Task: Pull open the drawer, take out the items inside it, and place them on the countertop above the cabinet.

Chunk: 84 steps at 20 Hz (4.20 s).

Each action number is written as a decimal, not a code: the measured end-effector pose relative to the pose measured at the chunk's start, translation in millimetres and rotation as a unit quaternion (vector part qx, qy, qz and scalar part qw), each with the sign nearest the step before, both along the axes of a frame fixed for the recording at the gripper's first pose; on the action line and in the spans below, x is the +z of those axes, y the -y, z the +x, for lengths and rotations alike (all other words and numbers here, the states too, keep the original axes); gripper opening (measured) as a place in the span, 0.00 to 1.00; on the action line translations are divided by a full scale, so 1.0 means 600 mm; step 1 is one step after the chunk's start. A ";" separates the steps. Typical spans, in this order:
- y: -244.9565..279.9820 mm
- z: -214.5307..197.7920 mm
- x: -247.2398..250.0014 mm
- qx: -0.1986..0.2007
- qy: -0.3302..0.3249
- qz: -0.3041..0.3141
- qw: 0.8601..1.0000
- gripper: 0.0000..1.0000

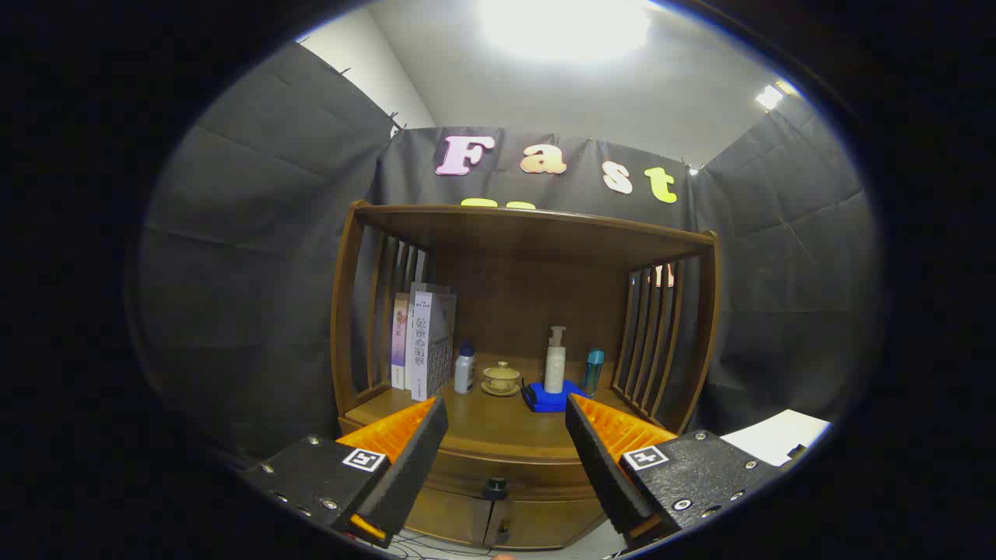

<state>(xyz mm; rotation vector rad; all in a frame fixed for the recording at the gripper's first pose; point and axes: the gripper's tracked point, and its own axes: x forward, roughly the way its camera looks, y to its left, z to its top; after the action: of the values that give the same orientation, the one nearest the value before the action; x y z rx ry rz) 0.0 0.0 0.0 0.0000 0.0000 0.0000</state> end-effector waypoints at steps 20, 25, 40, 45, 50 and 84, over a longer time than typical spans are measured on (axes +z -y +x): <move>0.005 -0.002 -0.003 -0.005 -0.019 0.006 1.000 0.95; 0.015 0.004 -0.018 -0.024 -0.022 -0.031 0.999 0.95; 0.031 0.079 -0.143 -0.010 -0.083 0.003 0.997 0.95; -0.004 0.114 -0.191 -0.010 -0.089 0.030 0.996 0.95; -0.014 0.151 -0.259 -0.038 -0.098 0.034 0.994 0.95; -0.028 0.160 -0.433 -0.060 -0.156 -0.010 0.986 0.31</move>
<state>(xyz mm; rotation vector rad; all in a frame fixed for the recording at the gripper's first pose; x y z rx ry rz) 96.2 16.9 -259.8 -0.0194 0.3128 -0.1212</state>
